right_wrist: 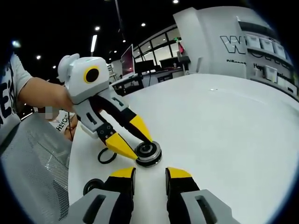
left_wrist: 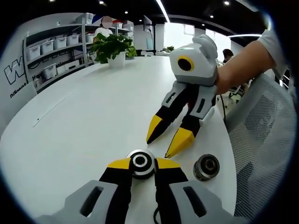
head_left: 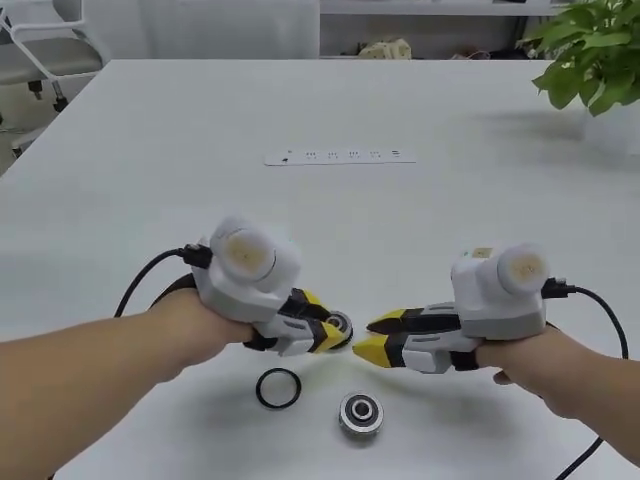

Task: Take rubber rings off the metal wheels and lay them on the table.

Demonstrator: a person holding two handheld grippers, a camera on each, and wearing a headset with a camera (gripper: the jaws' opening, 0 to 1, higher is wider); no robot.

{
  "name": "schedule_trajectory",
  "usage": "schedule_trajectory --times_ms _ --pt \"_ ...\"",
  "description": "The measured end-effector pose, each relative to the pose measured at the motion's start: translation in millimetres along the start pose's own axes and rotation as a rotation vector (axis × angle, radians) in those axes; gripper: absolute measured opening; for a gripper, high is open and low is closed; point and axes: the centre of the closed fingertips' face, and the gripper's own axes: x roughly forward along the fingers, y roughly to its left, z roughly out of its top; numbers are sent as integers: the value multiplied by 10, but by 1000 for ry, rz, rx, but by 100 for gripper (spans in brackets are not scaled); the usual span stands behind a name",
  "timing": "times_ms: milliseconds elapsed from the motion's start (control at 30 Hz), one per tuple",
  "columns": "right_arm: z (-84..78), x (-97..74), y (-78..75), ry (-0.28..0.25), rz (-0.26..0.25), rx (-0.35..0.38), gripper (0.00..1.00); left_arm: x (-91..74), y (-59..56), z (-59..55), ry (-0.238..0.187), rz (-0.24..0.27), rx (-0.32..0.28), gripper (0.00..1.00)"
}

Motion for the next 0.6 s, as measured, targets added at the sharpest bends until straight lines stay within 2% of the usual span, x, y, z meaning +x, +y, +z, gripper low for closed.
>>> schedule_trajectory --times_ms 233,367,600 --pt "-2 9 -3 2 2 -2 23 3 57 0 -13 15 -34 8" --pt "10 16 -9 0 2 -3 23 14 40 -10 -3 21 2 8" --pt "31 53 13 2 10 -13 23 12 39 -5 -3 32 4 8"
